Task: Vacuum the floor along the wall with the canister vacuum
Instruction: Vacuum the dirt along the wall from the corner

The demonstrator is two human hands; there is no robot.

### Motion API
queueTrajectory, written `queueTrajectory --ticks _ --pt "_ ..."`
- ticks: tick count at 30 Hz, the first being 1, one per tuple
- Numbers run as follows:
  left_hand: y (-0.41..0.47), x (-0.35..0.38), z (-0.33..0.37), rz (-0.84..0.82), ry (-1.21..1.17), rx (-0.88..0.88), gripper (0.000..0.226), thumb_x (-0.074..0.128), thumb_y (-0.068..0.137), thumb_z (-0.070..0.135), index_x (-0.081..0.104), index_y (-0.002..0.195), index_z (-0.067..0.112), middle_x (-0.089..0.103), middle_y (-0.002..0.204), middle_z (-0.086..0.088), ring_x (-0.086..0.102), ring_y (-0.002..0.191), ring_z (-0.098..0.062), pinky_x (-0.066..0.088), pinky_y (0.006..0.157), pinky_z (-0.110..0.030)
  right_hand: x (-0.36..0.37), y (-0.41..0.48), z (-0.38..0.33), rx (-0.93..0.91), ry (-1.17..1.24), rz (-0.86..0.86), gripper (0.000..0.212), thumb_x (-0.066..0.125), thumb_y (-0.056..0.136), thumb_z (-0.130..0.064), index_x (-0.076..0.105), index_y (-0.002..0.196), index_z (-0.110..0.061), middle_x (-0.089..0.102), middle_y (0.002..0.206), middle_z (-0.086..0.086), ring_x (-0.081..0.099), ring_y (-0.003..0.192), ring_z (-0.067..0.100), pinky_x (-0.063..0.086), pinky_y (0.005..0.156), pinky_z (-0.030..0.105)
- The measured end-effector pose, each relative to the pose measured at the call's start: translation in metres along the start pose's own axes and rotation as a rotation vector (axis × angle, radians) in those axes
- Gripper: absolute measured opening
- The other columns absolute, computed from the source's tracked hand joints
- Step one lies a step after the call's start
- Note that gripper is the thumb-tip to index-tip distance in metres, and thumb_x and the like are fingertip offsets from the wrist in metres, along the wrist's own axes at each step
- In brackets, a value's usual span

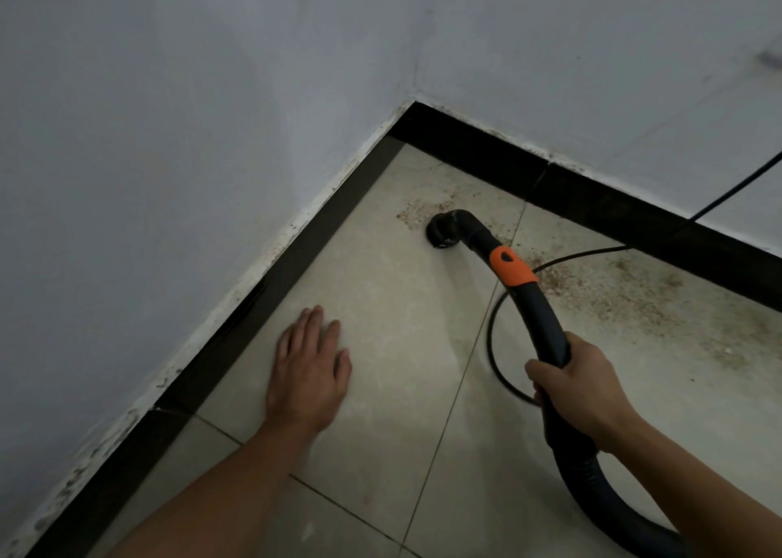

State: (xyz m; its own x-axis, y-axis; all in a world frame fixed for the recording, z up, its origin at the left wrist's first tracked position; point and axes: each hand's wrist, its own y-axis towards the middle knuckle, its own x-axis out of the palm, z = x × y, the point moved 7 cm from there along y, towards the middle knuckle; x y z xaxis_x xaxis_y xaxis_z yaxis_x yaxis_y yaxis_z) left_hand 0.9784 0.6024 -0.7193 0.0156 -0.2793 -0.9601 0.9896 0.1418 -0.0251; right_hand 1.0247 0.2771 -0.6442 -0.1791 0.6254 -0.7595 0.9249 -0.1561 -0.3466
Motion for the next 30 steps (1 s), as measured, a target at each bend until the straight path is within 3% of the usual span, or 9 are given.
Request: queueTrajectory --ticks 4,8,11,15,20,23,27,30 --pt "-0.001 -0.001 0.0 0.01 0.003 0.005 0.058 0.028 0.091 0.037 0.059 0.129 0.006 0.046 0.143 -0.02 0.04 0.136 -0.032 0.034 0.11 -0.045 -0.001 0.018 -0.009 0.028 0.129 0.029 0.017 0.071 0.08 -0.012 0.059 0.091 -0.014 0.069 0.065 0.009 0.068 0.054 0.024 0.059 0.057 0.041" --pt "-0.001 0.0 0.0 0.013 0.01 0.005 0.056 0.03 0.091 0.036 0.059 0.128 0.005 0.048 0.142 -0.02 0.042 0.135 -0.032 0.035 0.109 -0.046 0.008 0.031 -0.025 0.049 0.253 -0.055 0.014 0.069 0.082 -0.007 0.06 0.093 -0.007 0.066 0.063 0.011 0.065 0.049 0.021 0.054 0.051 0.033" --pt "0.0 0.001 -0.001 0.017 0.013 0.01 0.055 0.031 0.091 0.036 0.059 0.128 0.006 0.048 0.142 -0.02 0.042 0.135 -0.032 0.035 0.109 -0.046 0.007 0.037 -0.033 0.066 0.295 -0.031 0.012 0.068 0.082 -0.006 0.062 0.091 -0.001 0.064 0.063 0.012 0.064 0.05 0.023 0.057 0.055 0.036" --pt "0.0 0.002 -0.002 0.02 0.008 0.009 0.054 0.032 0.091 0.035 0.059 0.128 0.006 0.048 0.142 -0.02 0.042 0.135 -0.032 0.036 0.109 -0.046 0.017 0.037 -0.041 0.0 0.221 -0.086 0.015 0.07 0.081 -0.007 0.059 0.091 -0.009 0.067 0.061 0.01 0.066 0.049 0.022 0.058 0.052 0.035" --pt "0.001 0.001 -0.002 0.028 0.002 0.008 0.054 0.033 0.091 0.035 0.06 0.127 0.006 0.048 0.142 -0.02 0.042 0.135 -0.032 0.036 0.108 -0.046 0.017 0.052 -0.062 -0.028 0.169 -0.034 0.014 0.071 0.081 -0.011 0.059 0.089 -0.012 0.068 0.064 0.01 0.068 0.053 0.024 0.062 0.063 0.047" --pt "0.0 0.0 -0.002 0.022 -0.006 0.008 0.054 0.033 0.09 0.035 0.06 0.127 0.006 0.049 0.141 -0.02 0.043 0.135 -0.032 0.037 0.108 -0.046 0.018 0.053 -0.07 -0.053 0.141 -0.134 0.016 0.071 0.081 -0.011 0.059 0.091 -0.013 0.068 0.064 0.01 0.067 0.052 0.023 0.061 0.059 0.042" --pt "0.001 0.001 -0.002 0.025 -0.009 0.012 0.055 0.032 0.091 0.035 0.061 0.126 0.005 0.049 0.141 -0.021 0.043 0.134 -0.033 0.037 0.108 -0.047 -0.003 0.03 -0.044 -0.02 0.114 -0.09 0.018 0.071 0.081 -0.008 0.058 0.094 -0.01 0.068 0.063 0.011 0.067 0.051 0.022 0.057 0.051 0.034" --pt "0.001 0.001 -0.002 0.035 -0.002 0.013 0.054 0.033 0.09 0.035 0.061 0.126 0.005 0.049 0.141 -0.021 0.043 0.134 -0.033 0.037 0.108 -0.047 0.0 -0.002 -0.021 -0.055 0.023 -0.216 0.017 0.071 0.082 -0.008 0.059 0.093 -0.012 0.069 0.061 0.009 0.068 0.053 0.023 0.056 0.053 0.034"
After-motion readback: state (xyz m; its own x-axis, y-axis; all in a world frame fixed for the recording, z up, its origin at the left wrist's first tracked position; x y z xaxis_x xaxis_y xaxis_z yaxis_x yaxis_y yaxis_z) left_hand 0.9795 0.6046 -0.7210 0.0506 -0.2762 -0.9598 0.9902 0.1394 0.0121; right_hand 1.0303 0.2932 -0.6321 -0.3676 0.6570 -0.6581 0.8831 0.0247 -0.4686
